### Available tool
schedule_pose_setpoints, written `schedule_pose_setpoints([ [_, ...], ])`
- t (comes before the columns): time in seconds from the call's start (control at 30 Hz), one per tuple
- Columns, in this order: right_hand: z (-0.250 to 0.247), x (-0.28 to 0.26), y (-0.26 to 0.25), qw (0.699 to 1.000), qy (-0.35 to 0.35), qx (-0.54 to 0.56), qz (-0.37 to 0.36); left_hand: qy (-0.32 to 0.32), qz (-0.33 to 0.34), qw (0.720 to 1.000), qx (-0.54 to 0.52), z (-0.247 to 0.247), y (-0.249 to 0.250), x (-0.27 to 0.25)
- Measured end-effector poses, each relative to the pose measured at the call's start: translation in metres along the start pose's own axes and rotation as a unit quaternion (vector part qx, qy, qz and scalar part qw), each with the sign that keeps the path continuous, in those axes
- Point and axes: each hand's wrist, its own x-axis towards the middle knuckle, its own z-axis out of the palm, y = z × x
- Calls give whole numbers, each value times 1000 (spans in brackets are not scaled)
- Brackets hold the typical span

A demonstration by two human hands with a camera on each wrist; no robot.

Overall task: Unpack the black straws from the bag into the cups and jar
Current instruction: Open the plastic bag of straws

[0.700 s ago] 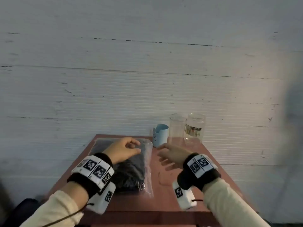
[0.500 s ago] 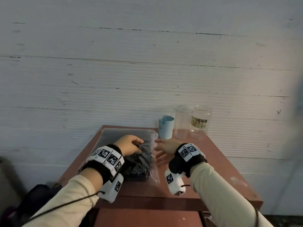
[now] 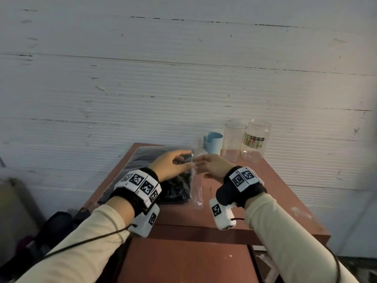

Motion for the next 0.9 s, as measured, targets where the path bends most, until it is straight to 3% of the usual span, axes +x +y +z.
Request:
schedule_pose_setpoints([
  [0.13,5,-12,-6,996,12,30,-86,101,30,994,38,2,5,1],
  [0.37,9,-25,7,991,-16,75,-110,121,29,992,-16,-6,-2,3],
  [0.5,9,-28,14,992,9,99,-76,144,39,981,-127,-18,-2,-1],
  [0.63,19,-29,17,986,-98,131,23,175,29,957,-230,-27,-6,2],
  [0.7,29,-24,15,972,-121,199,25,174,26,956,-235,-31,-9,4],
  [0.9,34,-14,-1,955,-21,281,-90,168,22,957,-237,-33,-15,1],
])
